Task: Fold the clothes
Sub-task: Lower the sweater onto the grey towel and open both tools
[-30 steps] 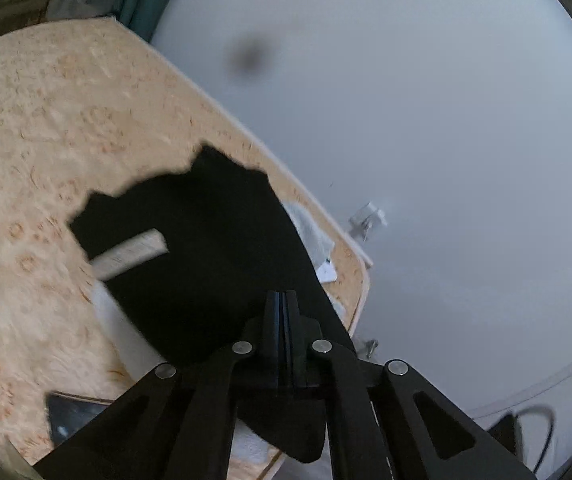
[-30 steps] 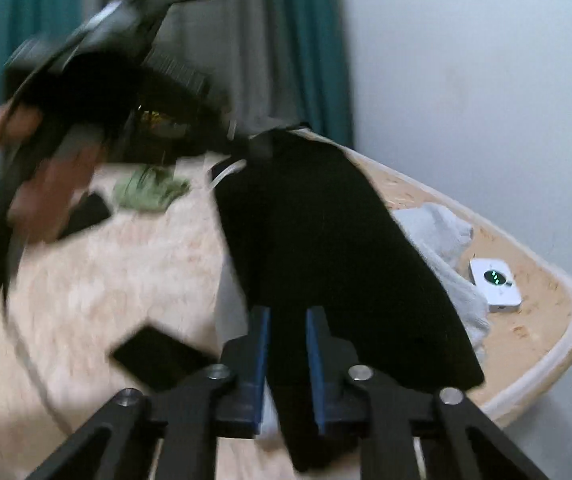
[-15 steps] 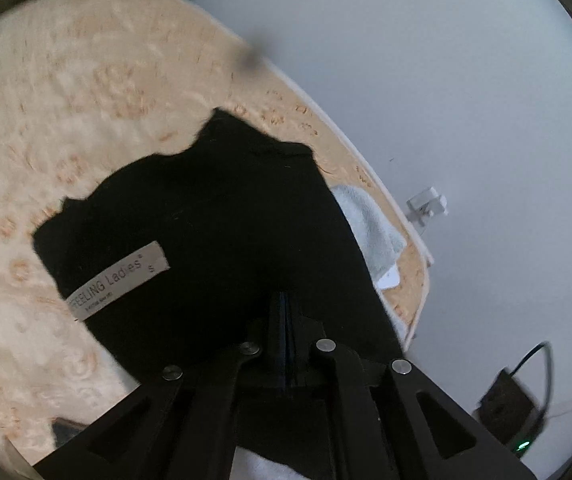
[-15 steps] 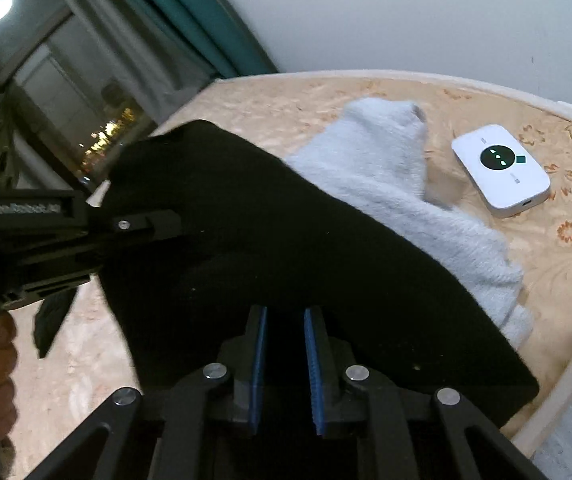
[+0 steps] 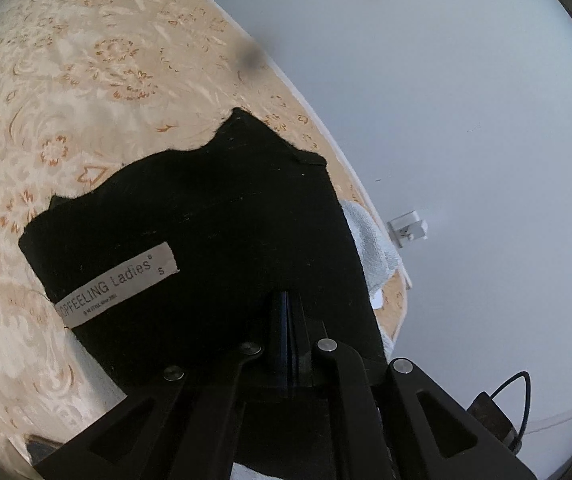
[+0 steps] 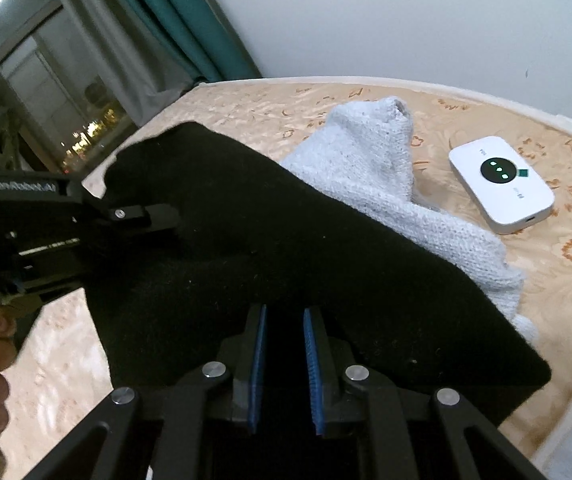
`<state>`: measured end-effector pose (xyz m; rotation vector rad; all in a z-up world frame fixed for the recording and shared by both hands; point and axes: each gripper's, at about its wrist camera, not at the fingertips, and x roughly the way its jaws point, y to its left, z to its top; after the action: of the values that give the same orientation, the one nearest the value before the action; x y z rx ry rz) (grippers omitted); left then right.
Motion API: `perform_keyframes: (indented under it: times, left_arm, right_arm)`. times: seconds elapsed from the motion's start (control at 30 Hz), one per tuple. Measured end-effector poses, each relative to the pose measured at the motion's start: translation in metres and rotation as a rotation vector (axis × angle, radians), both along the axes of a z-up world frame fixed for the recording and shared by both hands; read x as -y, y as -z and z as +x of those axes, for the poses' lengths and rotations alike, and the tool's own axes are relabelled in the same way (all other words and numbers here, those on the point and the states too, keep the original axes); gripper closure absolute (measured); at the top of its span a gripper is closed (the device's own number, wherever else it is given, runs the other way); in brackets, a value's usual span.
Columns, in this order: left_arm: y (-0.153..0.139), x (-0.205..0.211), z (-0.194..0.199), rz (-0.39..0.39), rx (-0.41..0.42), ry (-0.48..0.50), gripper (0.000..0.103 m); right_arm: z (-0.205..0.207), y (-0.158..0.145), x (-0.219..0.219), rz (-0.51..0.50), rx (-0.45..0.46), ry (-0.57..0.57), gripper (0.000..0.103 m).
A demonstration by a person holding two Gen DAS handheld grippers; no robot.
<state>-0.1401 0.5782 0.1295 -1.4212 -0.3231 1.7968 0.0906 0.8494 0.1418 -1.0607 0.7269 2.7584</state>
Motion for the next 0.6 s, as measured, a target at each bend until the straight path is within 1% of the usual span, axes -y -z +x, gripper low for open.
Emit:
perform_keyframes:
  times: [0.1,0.17,0.2,0.27,0.3,0.33,0.37,0.4,0.43,0.47,0.5,0.53,0.6]
  left_arm:
    - [-0.003,0.012,0.016,0.040,-0.030,-0.008,0.098]
    - [-0.001,0.026,0.026,0.109,-0.017,-0.037,0.098]
    - [0.000,0.036,0.030,0.157,0.016,-0.061,0.098]
    - [0.001,0.053,0.039,0.241,0.072,-0.104,0.096]
    - [-0.002,0.059,0.043,0.248,0.066,-0.109,0.095]
    - [-0.006,0.064,0.050,0.247,0.040,-0.106,0.092]
    - [-0.010,0.068,0.056,0.241,0.010,-0.100,0.089]
    - [-0.014,0.071,0.062,0.227,-0.029,-0.091,0.078]
    - [-0.018,0.073,0.071,0.208,-0.075,-0.080,0.058]
    - [-0.025,0.075,0.083,0.185,-0.136,-0.070,0.046]
    - [-0.030,0.076,0.094,0.168,-0.199,-0.065,0.030]
    - [-0.036,0.078,0.107,0.151,-0.264,-0.057,0.025]
    - [-0.046,0.079,0.134,0.119,-0.403,-0.033,0.022]
  right_arm:
    - [0.006,-0.001,0.005,0.023,-0.004,0.000,0.087]
    - [0.015,-0.002,0.008,0.031,-0.019,0.002,0.085]
    - [0.021,-0.002,0.009,0.029,-0.036,0.000,0.082]
    - [0.034,-0.002,0.009,0.008,-0.070,-0.005,0.068]
    - [0.039,-0.002,0.009,-0.005,-0.084,-0.009,0.052]
    - [0.045,-0.001,0.009,-0.017,-0.098,-0.014,0.037]
    - [0.051,0.000,0.011,-0.025,-0.105,-0.025,0.034]
    - [0.058,0.000,0.015,0.003,-0.108,-0.030,0.034]
    - [0.066,0.001,0.019,0.031,-0.111,-0.035,0.034]
    - [0.073,0.002,0.023,0.059,-0.114,-0.040,0.034]
    - [0.081,0.002,0.027,0.086,-0.117,-0.044,0.034]
    - [0.088,0.003,0.032,0.114,-0.120,-0.049,0.034]
    - [0.101,0.002,0.039,0.157,-0.133,-0.060,0.034]
